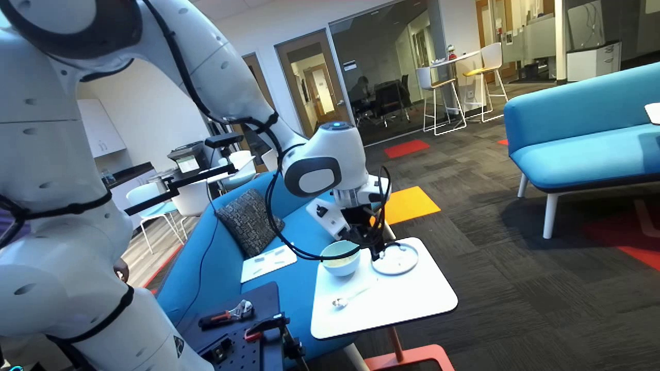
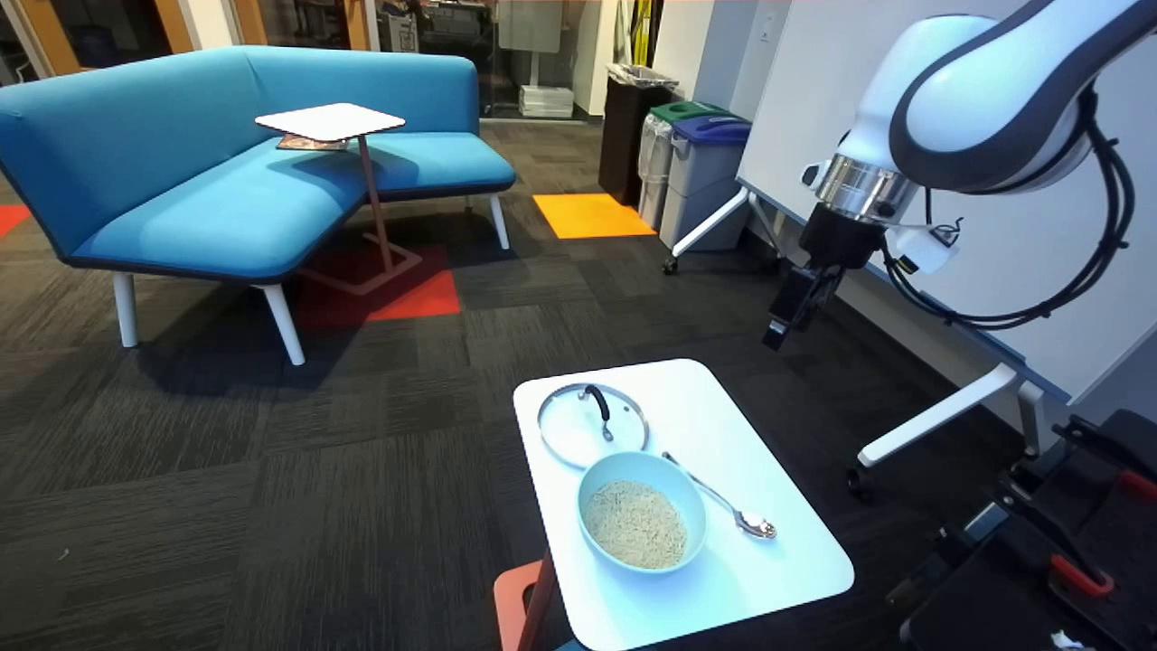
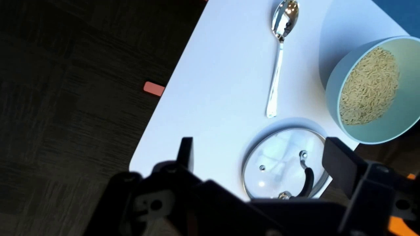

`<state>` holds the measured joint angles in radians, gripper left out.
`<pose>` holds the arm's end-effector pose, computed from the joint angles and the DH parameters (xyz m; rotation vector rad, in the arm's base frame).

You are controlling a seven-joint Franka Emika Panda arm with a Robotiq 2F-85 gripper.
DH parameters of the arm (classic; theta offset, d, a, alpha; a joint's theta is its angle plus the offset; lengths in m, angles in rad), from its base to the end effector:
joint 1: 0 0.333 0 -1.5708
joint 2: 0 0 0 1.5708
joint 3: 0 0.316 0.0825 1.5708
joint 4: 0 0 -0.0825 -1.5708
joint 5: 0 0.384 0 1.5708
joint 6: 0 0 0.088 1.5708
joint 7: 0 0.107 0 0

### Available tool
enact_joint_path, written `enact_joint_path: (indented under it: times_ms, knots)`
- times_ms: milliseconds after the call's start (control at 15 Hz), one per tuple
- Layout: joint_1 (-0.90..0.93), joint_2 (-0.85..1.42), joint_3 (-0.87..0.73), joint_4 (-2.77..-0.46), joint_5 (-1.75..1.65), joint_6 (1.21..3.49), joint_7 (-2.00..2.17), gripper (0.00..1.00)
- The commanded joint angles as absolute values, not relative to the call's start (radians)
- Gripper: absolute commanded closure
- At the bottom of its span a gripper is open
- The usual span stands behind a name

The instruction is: Pick up the spoon and stir the objects in the bowl

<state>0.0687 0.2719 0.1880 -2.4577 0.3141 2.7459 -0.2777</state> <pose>0.4686 0.1142 0.1918 -2.9474 -0.3520 -0.0235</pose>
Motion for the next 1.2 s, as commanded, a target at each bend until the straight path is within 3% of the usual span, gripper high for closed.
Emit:
enact_joint_path:
  times_ms: [0,467,1133]
  knots:
    - [0.021,0.369,0.271,-2.409,0.369,2.776,-0.331,0.0]
    - [0.029,0.339,0.256,-2.438,0.316,2.76,-0.276,0.0]
    - [0.312,0.476,0.082,-2.434,0.082,2.968,0.202,0.0]
